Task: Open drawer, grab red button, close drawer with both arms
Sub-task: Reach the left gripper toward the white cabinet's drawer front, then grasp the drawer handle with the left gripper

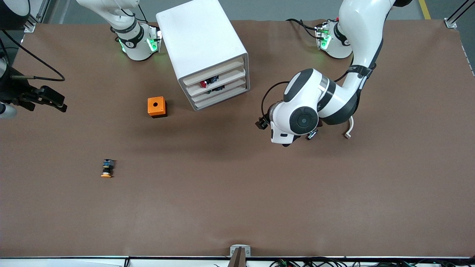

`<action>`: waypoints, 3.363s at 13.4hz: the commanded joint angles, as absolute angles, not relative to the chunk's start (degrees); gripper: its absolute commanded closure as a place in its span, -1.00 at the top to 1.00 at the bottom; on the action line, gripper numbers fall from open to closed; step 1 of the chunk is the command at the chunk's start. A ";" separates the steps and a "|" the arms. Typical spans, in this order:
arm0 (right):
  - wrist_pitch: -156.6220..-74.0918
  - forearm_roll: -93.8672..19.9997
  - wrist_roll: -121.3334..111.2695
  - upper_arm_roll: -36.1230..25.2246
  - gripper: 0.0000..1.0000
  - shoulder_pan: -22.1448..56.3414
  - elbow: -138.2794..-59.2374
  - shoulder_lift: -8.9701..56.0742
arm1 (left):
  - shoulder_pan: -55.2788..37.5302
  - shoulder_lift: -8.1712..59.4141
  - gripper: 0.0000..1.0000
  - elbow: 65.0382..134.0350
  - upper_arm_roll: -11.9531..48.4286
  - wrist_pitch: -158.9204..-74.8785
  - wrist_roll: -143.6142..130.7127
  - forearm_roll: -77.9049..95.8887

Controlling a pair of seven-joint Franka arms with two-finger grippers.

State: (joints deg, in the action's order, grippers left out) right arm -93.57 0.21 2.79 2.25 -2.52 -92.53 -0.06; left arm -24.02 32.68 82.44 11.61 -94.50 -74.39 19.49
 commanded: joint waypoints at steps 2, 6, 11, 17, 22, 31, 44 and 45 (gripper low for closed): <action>-92.64 0.26 2.72 2.29 1.00 -2.55 -92.46 -0.18 | -24.35 36.82 0.99 81.04 11.25 -94.22 -87.32 26.36; -92.37 0.35 2.55 2.20 1.00 -2.81 -92.37 -0.09 | -26.01 40.86 0.99 81.21 11.34 -93.60 -103.83 33.64; -91.58 0.88 1.33 1.93 1.00 -3.25 -92.64 0.53 | -27.24 42.98 0.99 81.30 11.25 -93.60 -126.60 41.31; -91.58 0.97 0.44 1.93 1.00 -4.74 -92.81 0.97 | -29.08 44.74 0.98 81.39 11.34 -90.79 -137.72 43.67; -90.97 0.97 0.70 1.93 1.00 -4.75 -92.73 1.41 | -29.44 47.98 0.81 81.21 11.25 -90.61 -139.66 50.43; -90.53 0.35 1.41 2.02 1.00 -4.66 -92.81 1.41 | -30.23 50.45 0.62 80.95 11.34 -90.62 -143.52 56.42; -87.01 -0.70 11.25 2.37 1.00 -2.02 -91.67 1.32 | -32.69 51.15 0.16 81.04 11.60 -89.03 -139.22 59.68; -87.01 -0.70 11.25 2.37 1.00 -1.76 -91.06 1.32 | -32.87 51.15 0.11 81.04 11.60 -89.03 -139.31 59.59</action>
State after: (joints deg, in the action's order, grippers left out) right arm -87.96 -0.10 10.40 2.41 -2.09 -92.53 1.44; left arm -32.31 50.42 81.92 11.77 -89.81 -140.05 58.15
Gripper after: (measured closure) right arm 0.000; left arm 0.410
